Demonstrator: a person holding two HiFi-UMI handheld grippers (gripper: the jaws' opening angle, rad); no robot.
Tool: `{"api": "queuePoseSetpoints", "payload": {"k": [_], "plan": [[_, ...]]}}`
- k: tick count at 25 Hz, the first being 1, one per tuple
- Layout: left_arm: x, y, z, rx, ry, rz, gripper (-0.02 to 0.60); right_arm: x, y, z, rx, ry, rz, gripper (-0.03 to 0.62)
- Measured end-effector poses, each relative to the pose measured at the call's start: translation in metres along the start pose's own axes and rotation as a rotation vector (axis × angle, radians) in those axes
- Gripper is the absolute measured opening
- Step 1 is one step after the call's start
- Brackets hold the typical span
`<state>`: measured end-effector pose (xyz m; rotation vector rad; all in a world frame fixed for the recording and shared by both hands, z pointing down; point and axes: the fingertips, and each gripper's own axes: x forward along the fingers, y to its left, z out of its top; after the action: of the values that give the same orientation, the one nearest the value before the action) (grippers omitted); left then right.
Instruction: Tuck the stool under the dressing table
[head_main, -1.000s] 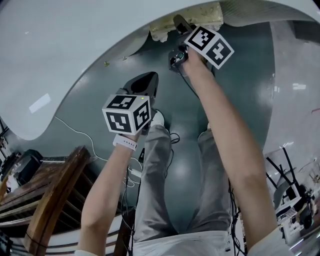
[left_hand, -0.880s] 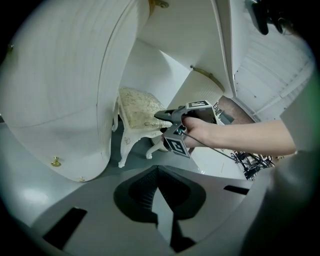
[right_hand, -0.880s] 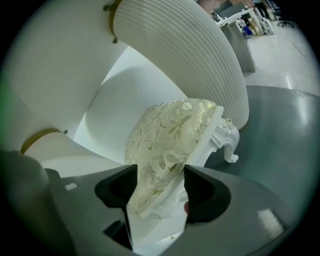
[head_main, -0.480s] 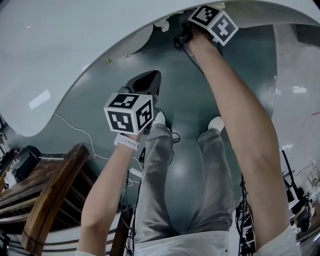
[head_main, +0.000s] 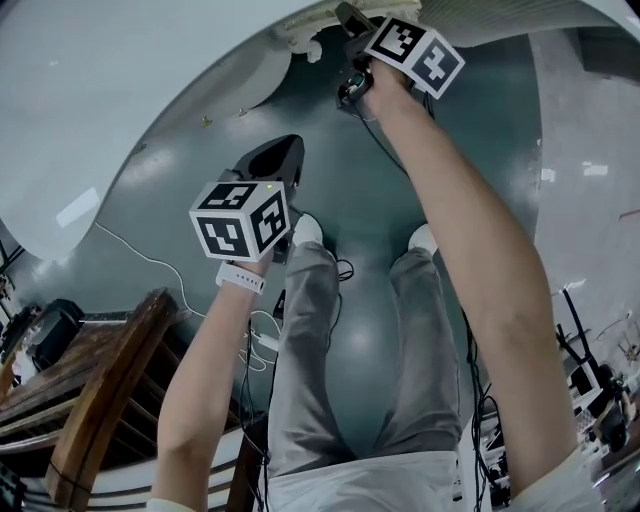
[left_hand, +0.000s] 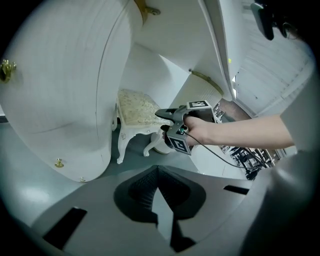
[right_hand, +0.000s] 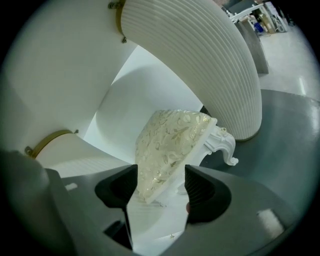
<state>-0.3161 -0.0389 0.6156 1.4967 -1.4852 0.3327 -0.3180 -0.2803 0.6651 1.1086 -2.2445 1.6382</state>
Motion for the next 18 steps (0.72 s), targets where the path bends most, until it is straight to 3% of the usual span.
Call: {"api": "queuePoseSetpoints", "payload": {"k": [18], "plan": [[-0.050,-0.098,-0.006,-0.068,-0.095,-0.029,0.011,-0.167,0.023,0.012,-0.152,0.108,0.021,0.299]]}}
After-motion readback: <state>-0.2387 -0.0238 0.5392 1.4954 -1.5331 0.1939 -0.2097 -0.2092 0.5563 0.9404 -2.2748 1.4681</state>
